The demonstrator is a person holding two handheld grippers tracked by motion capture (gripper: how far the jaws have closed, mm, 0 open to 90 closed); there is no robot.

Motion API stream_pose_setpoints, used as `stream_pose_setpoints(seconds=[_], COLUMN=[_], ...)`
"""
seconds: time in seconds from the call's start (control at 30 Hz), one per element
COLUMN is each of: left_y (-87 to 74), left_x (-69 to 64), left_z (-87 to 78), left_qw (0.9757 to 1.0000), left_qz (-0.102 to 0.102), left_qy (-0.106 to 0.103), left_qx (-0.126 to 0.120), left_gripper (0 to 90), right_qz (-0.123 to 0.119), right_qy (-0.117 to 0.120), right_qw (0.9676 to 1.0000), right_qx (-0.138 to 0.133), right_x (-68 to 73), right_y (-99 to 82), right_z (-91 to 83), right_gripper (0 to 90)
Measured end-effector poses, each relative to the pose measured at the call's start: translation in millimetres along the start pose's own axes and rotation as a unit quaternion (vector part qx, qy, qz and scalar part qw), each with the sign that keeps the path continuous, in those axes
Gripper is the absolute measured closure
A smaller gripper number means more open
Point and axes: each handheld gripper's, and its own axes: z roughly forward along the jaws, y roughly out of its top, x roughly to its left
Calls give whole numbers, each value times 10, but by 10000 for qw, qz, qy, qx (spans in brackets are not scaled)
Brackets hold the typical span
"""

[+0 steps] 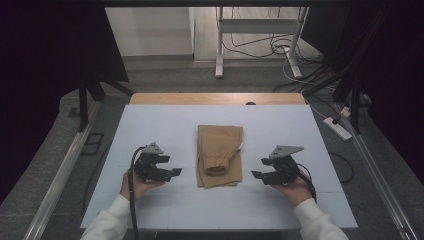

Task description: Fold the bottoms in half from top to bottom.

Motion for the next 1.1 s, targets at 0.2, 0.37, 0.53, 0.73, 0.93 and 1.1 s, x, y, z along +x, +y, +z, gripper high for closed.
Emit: stream_pose_setpoints(seconds=[0.2, 0.37, 0.53, 0.73, 0.93, 1.1], left_y=[-142, -222, -248, -250, -248, -245], left_x=[-19, -31, -21, -20, -16, -9], left_z=[-69, -132, -150, -140, -126, -121], left_qw=[10000, 9999, 9999, 9999, 9999, 9999], left_qz=[-20, -70, -87, -97, -92, -94], left_qy=[80, 93, 91, 67, 62, 65], left_qx=[56, 24, 24, 17, 29, 29], left_gripper=[245, 245, 243, 242, 241, 240], right_qz=[78, 164, 153, 96, 81, 99], right_qy=[-14, -22, -58, -50, -61, -36], right_qw=[10000, 9999, 9998, 9999, 9999, 9999], right_qx=[29, 35, 67, 69, 66, 58], right_x=[8, -33, -38, -24, -26, -33], right_y=[-173, -279, -308, -302, -302, -302], right_z=[-132, -202, -203, -195, -192, -192], right_gripper=[363, 363, 363, 363, 363, 360])
